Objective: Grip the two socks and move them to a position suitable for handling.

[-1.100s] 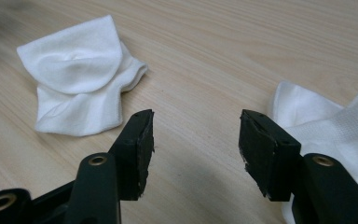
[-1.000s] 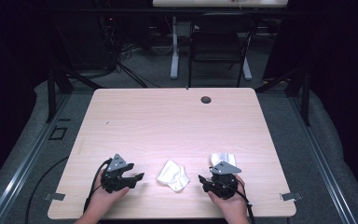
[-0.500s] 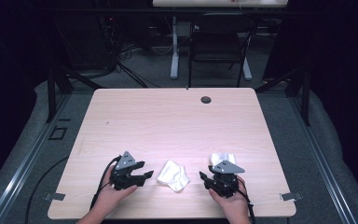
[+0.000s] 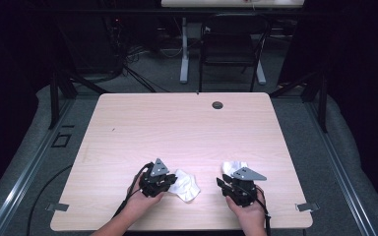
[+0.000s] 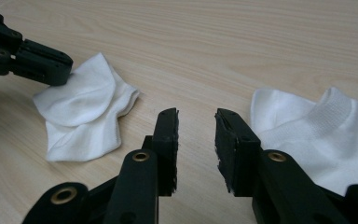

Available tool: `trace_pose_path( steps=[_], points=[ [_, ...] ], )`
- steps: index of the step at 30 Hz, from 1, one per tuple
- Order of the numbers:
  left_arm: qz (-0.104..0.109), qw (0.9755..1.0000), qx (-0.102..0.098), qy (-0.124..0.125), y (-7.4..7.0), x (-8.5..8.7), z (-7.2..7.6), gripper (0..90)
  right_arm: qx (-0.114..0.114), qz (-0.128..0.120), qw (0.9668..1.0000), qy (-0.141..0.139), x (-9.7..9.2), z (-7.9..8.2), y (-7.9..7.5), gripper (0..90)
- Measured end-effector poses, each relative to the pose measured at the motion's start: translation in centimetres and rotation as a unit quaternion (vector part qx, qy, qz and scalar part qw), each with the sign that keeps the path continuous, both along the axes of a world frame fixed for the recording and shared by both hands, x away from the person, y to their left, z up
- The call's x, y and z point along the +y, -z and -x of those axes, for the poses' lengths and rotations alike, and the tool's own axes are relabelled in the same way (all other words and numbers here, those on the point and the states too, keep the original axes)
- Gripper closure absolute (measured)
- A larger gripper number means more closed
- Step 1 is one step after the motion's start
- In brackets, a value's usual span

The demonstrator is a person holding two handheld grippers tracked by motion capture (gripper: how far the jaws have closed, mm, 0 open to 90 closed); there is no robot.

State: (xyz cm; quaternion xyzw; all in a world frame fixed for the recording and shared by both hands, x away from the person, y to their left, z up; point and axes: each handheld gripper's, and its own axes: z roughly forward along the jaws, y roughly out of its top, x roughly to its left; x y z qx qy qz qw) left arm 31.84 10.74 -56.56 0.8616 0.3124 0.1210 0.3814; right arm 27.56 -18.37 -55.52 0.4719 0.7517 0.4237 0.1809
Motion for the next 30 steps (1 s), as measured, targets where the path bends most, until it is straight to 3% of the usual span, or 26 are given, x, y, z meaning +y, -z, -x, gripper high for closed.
trace_pose_path(
  steps=[11, 20, 26, 30],
  points=[
    [-0.021, 0.9996, 0.013, 0.016, 0.8, -0.6, 0.7, 82.4, 0.005, -0.001, 1.0, 0.003, 0.0, -0.2, 0.1, 74.5],
    [-0.012, 0.9996, 0.027, 0.005, 0.9, -0.2, 1.4, 78.0, -0.002, 0.008, 0.9999, 0.01, -0.4, -0.1, -0.3, 75.6],
    [-0.004, 0.9989, 0.045, -0.01, 0.8, 0.5, 2.2, 75.7, -0.014, 0.014, 0.9992, 0.034, -1.7, -0.3, -0.9, 79.8],
    [-0.009, 0.999, 0.042, -0.008, 0.8, 0.8, 2.8, 74.5, -0.001, 0.012, 0.9984, 0.055, -2.9, -0.7, -0.9, 89.2]
  ],
)
